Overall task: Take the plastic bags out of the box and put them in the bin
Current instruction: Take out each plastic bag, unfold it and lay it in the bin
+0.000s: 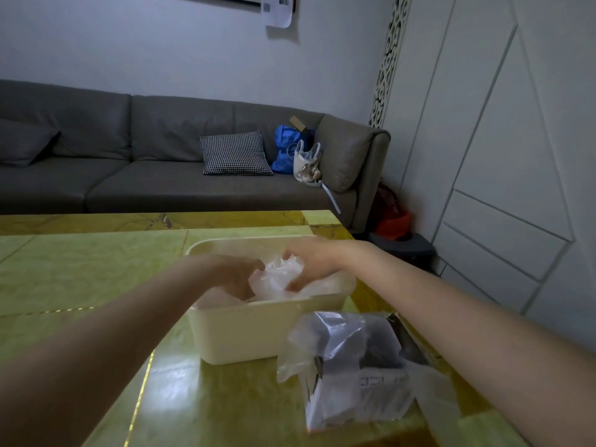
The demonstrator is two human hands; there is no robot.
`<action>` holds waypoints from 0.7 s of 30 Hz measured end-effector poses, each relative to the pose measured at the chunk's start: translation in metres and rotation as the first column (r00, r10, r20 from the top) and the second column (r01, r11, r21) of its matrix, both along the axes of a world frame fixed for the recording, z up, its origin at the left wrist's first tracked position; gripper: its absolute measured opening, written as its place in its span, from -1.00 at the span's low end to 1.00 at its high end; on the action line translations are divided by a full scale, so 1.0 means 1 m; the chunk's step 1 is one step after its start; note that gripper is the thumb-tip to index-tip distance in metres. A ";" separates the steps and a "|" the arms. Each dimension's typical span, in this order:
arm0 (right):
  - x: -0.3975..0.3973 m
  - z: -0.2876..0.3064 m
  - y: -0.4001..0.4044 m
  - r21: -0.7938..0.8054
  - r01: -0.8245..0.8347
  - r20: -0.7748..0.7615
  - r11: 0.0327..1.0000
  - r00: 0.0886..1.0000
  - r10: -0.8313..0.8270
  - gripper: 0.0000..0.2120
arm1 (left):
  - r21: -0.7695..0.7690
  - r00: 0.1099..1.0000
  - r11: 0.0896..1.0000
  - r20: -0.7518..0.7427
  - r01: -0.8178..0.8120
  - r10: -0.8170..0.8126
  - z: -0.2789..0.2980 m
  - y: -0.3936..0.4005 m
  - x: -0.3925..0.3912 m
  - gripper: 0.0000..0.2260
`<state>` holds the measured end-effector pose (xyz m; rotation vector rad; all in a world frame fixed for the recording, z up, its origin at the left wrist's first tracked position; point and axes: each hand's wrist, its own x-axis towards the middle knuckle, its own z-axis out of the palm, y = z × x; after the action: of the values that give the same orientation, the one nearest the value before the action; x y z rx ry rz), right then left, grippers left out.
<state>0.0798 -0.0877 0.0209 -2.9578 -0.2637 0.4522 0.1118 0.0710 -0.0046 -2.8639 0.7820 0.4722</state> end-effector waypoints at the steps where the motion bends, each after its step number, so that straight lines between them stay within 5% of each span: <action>1: 0.003 -0.006 -0.002 -0.063 0.046 -0.091 0.997 0.994 -0.052 -0.26 | -0.015 1.000 1.000 -0.017 -0.013 0.012 -0.001 0.000 0.001 -0.40; 12: 0.014 -0.028 0.004 -0.282 0.017 -0.168 0.959 0.984 -0.067 -0.76 | -0.006 0.978 0.987 -0.130 -0.164 0.161 0.008 0.020 0.007 -0.36; 17: -0.013 0.006 -0.002 -0.048 0.074 -0.096 0.996 0.992 -0.078 -0.31 | -0.268 0.998 0.962 0.022 -0.057 0.066 0.039 0.023 -0.015 -0.60; 19: -0.029 0.025 -0.006 0.040 0.060 0.034 0.997 0.998 -0.061 -0.46 | -0.434 0.988 0.900 0.151 0.044 0.025 0.047 0.014 -0.028 -0.77; 21: -0.050 0.038 -0.014 0.124 0.090 0.089 0.988 0.991 -0.102 -0.65 | -0.500 0.994 0.863 0.111 0.071 -0.017 0.052 0.000 -0.047 -0.85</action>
<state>0.0303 -0.1018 0.0586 -2.8624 -0.1518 0.2732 0.0644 0.0711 0.0474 -3.2973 1.0894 0.1161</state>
